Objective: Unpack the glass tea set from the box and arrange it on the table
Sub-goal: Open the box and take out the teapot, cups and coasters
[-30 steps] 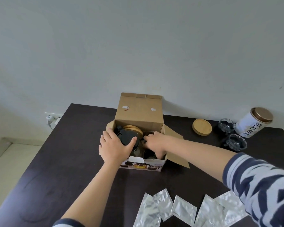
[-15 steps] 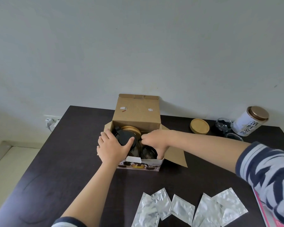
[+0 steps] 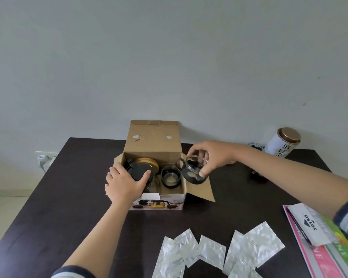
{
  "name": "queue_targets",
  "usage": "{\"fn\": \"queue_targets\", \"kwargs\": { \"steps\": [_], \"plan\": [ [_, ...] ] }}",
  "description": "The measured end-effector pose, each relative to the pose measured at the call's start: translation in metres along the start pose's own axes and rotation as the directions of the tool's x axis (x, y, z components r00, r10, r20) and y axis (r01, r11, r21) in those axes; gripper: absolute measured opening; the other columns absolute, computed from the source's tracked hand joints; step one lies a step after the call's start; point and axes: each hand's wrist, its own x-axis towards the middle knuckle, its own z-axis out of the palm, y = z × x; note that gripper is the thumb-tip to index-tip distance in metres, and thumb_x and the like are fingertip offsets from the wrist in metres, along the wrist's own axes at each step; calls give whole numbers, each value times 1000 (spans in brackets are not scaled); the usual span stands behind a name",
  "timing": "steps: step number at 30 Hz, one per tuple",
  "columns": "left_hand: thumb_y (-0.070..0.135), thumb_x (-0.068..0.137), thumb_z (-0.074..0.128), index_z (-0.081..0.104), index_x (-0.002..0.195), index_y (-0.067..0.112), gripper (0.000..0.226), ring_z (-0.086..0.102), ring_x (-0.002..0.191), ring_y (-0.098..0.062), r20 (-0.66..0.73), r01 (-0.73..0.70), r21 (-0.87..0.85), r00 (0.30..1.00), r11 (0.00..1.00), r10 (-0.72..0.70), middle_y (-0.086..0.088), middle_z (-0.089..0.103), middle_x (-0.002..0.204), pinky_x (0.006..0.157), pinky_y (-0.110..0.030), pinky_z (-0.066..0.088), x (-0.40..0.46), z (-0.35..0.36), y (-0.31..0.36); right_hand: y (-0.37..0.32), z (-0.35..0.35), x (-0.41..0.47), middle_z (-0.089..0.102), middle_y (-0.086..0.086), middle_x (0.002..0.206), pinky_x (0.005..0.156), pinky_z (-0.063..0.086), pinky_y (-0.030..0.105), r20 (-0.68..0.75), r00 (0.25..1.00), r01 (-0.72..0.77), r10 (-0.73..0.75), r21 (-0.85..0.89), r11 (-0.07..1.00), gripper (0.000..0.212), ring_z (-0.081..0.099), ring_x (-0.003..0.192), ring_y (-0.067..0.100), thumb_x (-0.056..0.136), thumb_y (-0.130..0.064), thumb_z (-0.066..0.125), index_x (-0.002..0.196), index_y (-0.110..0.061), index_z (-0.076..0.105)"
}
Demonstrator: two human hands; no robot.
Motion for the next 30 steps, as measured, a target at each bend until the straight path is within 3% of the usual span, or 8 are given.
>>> {"fn": "queue_targets", "kwargs": {
  "steps": [3,7,13,16,19,22,27,30],
  "plan": [
    [86,68,42,22,143,3,114,36,131,-40,0,-4,-2,1000,1000,4,-20,38,144,98,-53,43,-1,-1,1,25,-2,-28,69,2,92,79,52,35,-3,995,-96,96,28,995,56,65,78,14,61,-33,82,111,-37,57],
    [85,68,43,21,144,3,114,36,131,-41,2,-10,-6,1000,1000,10,-21,37,144,97,-54,43,-1,-1,0,65,7,-65,66,-6,90,79,52,32,-10,966,-258,258,-15,966,60,64,82,10,65,-30,82,120,-29,57],
    [86,68,41,23,142,0,115,39,126,-44,6,-12,15,1000,1000,12,-24,39,141,93,-55,46,-1,0,0,120,31,-106,57,-16,83,60,42,24,-24,907,-420,421,-158,894,56,57,76,5,57,-34,82,107,-31,56],
    [85,68,42,24,141,0,114,41,124,-45,2,-13,17,1000,1000,13,-25,41,138,90,-56,46,-2,-1,1,150,46,-118,57,-8,94,70,53,34,-43,886,-453,462,-294,842,61,59,83,13,51,-39,78,106,-29,53],
    [85,68,42,23,141,1,113,40,124,-44,6,-9,22,1000,1000,9,-24,40,139,90,-56,46,-2,0,1,171,55,-126,45,-2,104,72,54,37,-47,877,-454,479,-411,791,67,57,86,18,56,-34,76,116,-26,48],
    [85,68,42,23,141,2,113,39,125,-44,10,-1,27,1000,1000,0,-24,40,140,90,-56,46,-2,0,1,188,61,-128,35,-1,110,69,55,38,-55,860,-476,508,-443,760,75,57,84,21,60,-26,76,127,-25,41],
    [84,69,43,24,142,3,110,40,124,-45,7,5,25,1000,1000,-5,-24,40,139,90,-58,45,-1,0,2,208,70,-124,36,2,126,64,49,34,-76,857,-482,510,-469,740,81,57,88,23,69,-11,74,139,-23,35],
    [83,69,45,24,141,3,110,39,125,-45,7,15,26,1000,1000,-16,-24,40,139,89,-58,45,-2,0,3,221,75,-122,34,1,132,72,52,37,-97,861,-483,499,-467,741,85,56,97,24,71,-6,71,144,-24,32]
  ]
}}
